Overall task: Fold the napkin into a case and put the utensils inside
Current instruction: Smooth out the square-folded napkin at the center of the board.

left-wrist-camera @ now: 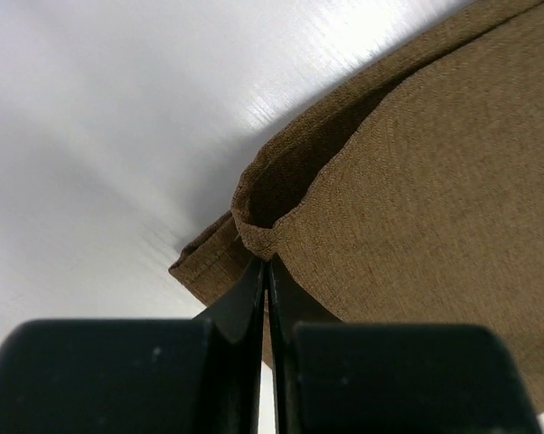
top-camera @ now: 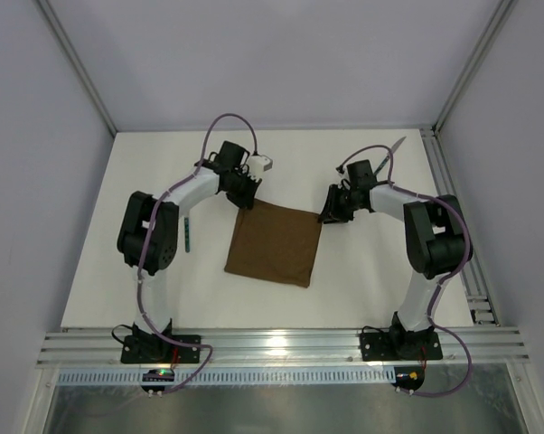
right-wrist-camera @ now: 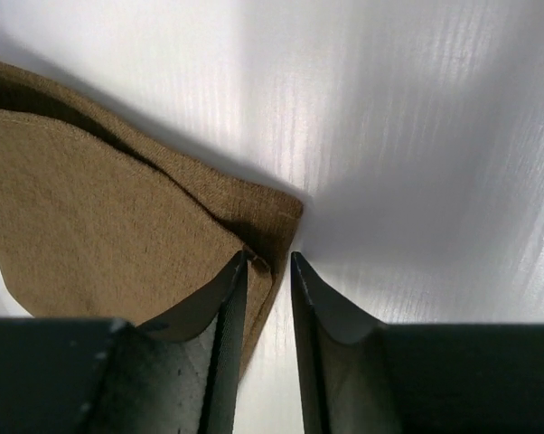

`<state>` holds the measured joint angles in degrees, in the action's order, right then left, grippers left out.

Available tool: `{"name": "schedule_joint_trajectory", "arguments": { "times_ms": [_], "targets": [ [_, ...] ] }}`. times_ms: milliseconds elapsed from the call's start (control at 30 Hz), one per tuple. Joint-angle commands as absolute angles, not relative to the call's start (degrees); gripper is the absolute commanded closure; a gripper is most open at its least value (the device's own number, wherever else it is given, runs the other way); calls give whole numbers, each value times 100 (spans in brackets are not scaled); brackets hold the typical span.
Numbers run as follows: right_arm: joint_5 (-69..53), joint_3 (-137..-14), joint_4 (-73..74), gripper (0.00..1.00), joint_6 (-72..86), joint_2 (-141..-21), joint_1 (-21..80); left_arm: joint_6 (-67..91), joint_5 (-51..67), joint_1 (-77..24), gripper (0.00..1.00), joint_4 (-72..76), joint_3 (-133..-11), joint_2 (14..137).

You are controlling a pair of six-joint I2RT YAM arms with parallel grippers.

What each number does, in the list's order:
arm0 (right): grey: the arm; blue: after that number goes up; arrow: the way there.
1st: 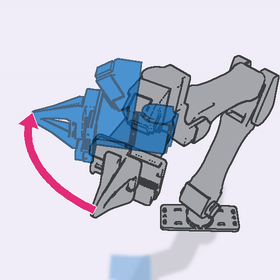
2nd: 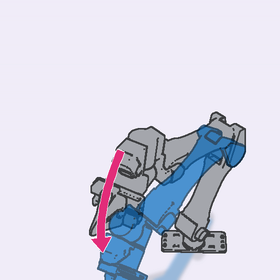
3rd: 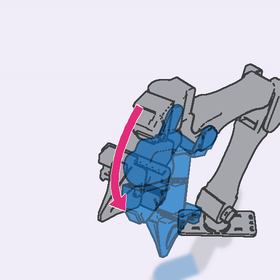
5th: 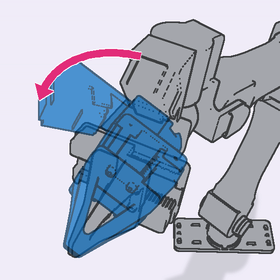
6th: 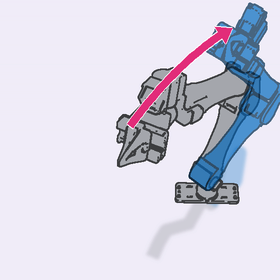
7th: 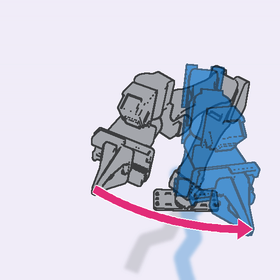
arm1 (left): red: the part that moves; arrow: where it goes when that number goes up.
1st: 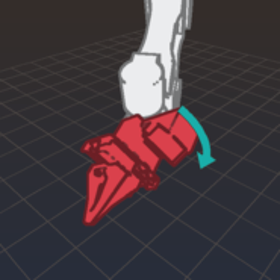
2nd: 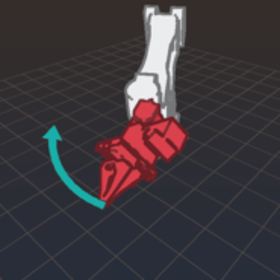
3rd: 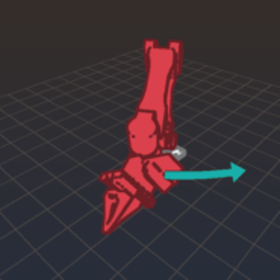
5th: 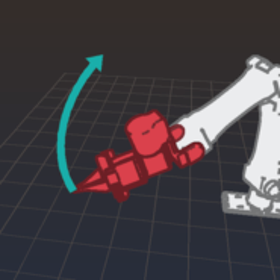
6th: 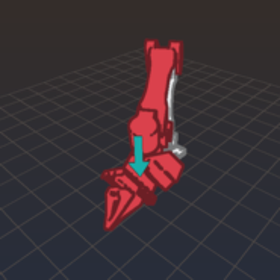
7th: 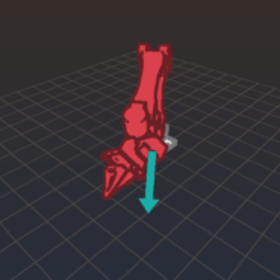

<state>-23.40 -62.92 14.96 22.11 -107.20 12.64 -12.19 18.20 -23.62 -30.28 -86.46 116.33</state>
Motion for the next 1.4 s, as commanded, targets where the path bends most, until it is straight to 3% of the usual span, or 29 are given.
{"name": "schedule_joint_trajectory", "arguments": {
  "times_ms": [0, 133, 300, 533, 633, 833, 967, 1100, 1367],
  "targets": [
    [-2347, -6679, 1950, 69, 1785, -10187, 1292, -1152, 2021, -2382, 100, -3339, -8728, 11101],
    [-2206, -7022, 2162, 61, 1688, -10028, 1292, -993, 2363, -2338, 100, -4208, -8973, 11135],
    [-2355, -7452, 2250, 60, 1609, -10492, 1432, -967, 2513, -2145, 100, -4851, -9132, 11320],
    [-2163, -8129, 2303, 57, 1670, -11257, 1775, -940, 2566, -1828, 100, -4966, -9246, 11926],
    [-2022, -8568, 2504, 53, 1548, -11608, 1924, -1072, 2522, -1828, 100, -4913, -9246, 11962],
    [-1495, -9518, 3348, 52, 1257, -12330, 2276, -1116, 2514, -1828, 100, -4851, -9123, 11830],
    [-1372, -9606, 3410, 53, 1266, -12542, 2346, -1151, 2540, -1828, 100, -4825, -9070, 11804],
    [-1415, -9615, 3621, 64, 1082, -12612, 2373, -1178, 2575, -1837, 100, -4869, -9079, 11751],
    [-1626, -9396, 3753, 66, 888, -12560, 2610, -1222, 2654, -1828, 99, -4878, -8912, 11532]
  ]
}}
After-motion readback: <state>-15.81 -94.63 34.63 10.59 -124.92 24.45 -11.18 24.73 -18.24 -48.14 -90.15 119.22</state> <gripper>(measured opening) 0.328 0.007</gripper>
